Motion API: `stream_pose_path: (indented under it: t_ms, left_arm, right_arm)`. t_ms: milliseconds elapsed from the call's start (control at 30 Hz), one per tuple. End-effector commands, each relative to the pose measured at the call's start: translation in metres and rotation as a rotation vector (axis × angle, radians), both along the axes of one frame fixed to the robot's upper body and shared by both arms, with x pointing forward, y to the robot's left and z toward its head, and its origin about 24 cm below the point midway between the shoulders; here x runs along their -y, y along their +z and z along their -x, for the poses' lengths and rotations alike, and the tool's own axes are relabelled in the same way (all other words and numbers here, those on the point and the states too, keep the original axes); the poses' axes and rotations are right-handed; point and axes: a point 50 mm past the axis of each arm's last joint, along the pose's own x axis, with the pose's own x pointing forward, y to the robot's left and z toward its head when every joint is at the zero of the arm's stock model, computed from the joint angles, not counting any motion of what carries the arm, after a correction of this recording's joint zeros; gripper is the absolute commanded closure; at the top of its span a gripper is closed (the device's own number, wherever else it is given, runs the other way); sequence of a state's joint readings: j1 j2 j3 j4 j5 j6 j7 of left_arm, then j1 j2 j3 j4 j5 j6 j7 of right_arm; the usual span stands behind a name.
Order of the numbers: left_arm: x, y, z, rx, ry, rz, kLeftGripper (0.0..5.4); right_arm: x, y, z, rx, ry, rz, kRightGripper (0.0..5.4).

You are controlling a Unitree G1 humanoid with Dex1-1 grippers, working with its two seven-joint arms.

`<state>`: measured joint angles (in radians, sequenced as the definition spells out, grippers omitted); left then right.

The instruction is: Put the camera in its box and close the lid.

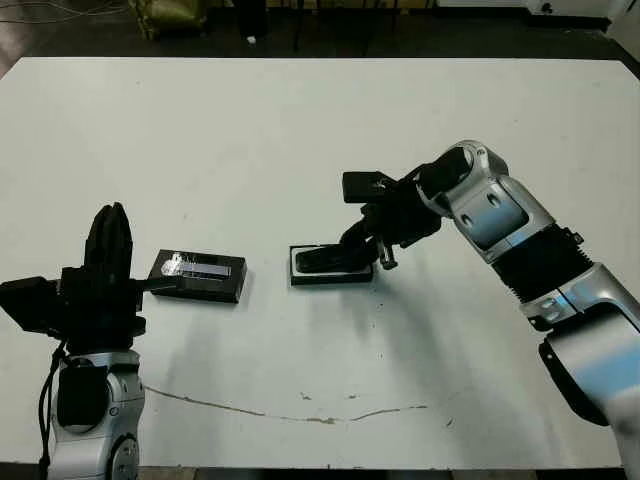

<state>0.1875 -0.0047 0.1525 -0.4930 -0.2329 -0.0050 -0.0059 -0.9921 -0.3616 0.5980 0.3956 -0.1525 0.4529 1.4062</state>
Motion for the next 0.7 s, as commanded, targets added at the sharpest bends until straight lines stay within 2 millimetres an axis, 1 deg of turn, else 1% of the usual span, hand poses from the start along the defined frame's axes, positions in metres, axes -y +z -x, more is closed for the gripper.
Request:
stream_pose_path:
  t_ms: [33,300,700]
  left_arm:
    - [-0.0003,-0.0064,0.0017,-0.036,0.005,0.023,5.4]
    - [0.0,-0.0073,0.0026,-0.038,0.018,0.002,5.4]
    - [-0.0001,-0.0093,0.0023,-0.038,0.017,0.021,5.4]
  right_arm:
    - [-0.0072,-0.0103,0.0041,-0.037,0.028,0.019,5.18]
    - [-0.0114,-0.0111,0.0047,-0.025,0.037,0.01,5.18]
    - [-0.0125,-0.0108,0.0045,-0.019,0.043,0.006,5.18]
